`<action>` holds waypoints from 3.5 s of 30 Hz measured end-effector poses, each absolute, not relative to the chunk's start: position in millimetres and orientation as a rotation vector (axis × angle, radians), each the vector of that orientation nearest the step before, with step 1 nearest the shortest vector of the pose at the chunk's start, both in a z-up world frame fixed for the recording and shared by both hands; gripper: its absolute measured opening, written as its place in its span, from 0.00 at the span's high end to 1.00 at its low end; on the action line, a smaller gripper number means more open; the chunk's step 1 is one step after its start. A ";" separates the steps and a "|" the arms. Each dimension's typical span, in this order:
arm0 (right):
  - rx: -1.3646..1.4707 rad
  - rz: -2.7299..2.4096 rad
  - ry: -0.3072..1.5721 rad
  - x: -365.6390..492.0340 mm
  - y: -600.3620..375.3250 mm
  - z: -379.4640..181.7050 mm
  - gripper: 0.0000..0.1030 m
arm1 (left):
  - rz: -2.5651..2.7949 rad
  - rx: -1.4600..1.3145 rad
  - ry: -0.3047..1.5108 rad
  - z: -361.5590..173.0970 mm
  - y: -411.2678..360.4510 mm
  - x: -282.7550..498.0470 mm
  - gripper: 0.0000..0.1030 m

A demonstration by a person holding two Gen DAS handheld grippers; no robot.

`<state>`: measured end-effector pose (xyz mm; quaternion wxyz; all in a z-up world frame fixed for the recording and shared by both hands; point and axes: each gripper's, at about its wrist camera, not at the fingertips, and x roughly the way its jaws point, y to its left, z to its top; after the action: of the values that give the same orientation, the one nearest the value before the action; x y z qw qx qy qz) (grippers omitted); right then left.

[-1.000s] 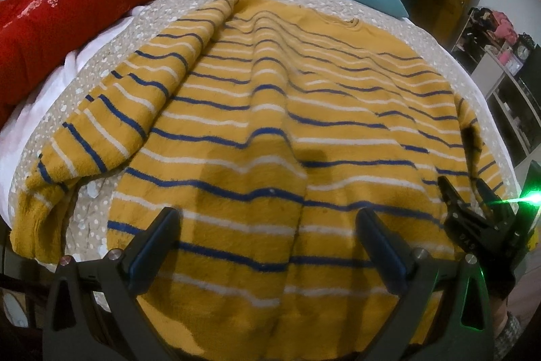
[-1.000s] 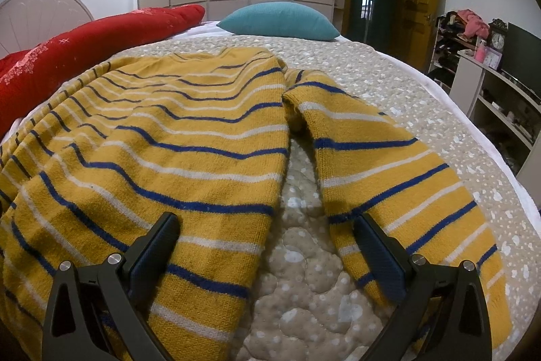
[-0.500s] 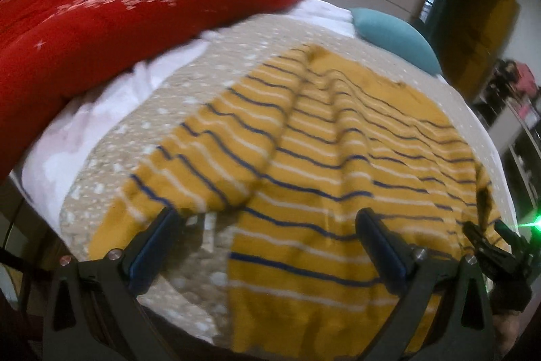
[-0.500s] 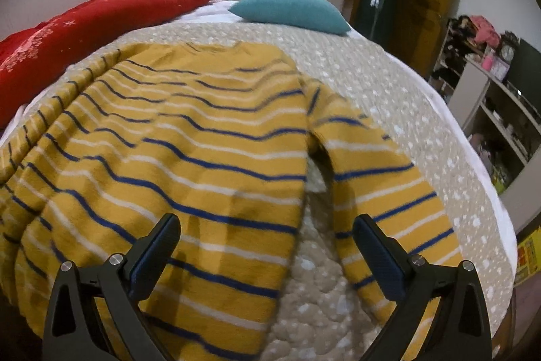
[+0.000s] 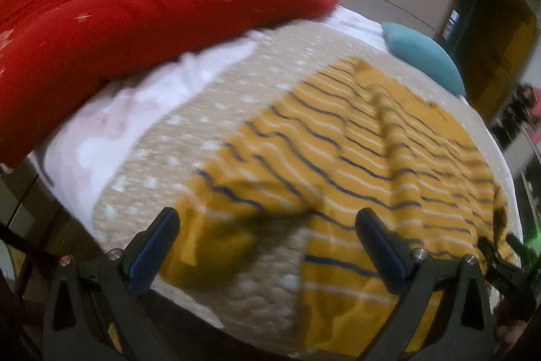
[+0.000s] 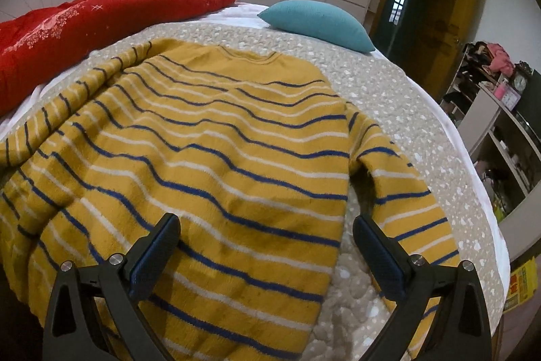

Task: Fold small clothes

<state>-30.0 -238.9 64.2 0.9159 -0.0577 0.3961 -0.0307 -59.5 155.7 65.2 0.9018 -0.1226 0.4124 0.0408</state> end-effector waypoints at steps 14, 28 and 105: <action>-0.154 -0.074 0.824 -35.3 -232.5 59.8 0.00 | 0.051 -0.371 0.951 22.6 204.8 -44.5 0.51; -0.223 -0.061 0.826 -38.6 -214.7 60.7 0.05 | 0.379 -0.279 0.775 67.5 329.2 11.0 0.88; 0.147 -0.156 0.861 92.6 -357.2 79.0 0.64 | -0.188 -0.134 0.956 8.0 87.5 47.3 0.95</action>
<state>92.6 -357.2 79.0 0.9032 0.0711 0.4166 -0.0755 47.3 87.5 8.0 0.8816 -0.0646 0.4588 -0.0903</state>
